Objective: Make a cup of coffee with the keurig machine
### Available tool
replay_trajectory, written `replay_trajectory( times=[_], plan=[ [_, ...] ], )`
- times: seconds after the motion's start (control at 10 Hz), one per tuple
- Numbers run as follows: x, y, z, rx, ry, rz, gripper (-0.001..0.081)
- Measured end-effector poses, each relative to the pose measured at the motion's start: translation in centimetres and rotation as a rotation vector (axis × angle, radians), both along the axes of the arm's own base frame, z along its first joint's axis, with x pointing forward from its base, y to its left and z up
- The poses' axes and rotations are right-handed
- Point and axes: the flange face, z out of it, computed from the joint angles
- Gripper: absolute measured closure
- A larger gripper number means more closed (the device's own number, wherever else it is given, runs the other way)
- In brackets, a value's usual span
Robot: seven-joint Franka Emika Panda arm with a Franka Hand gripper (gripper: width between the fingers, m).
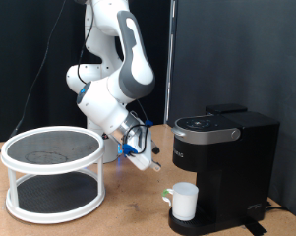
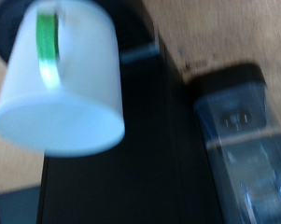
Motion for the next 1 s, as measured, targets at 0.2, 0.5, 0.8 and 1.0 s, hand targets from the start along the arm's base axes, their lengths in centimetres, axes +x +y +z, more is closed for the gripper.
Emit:
replay_trajectory(
  times=[0.2,0.5,0.8,1.0],
  plan=[
    [-0.1,-0.2,2.7,0.074,-0.012,-0.011,0.0072],
    [-0.5,-0.2,3.6,0.098,-0.015,-0.010,0.0072],
    [-0.7,0.7,7.3,0.182,-0.077,0.030,0.0072],
    [-0.9,0.9,10.3,0.235,-0.148,0.032,0.0072]
  ],
)
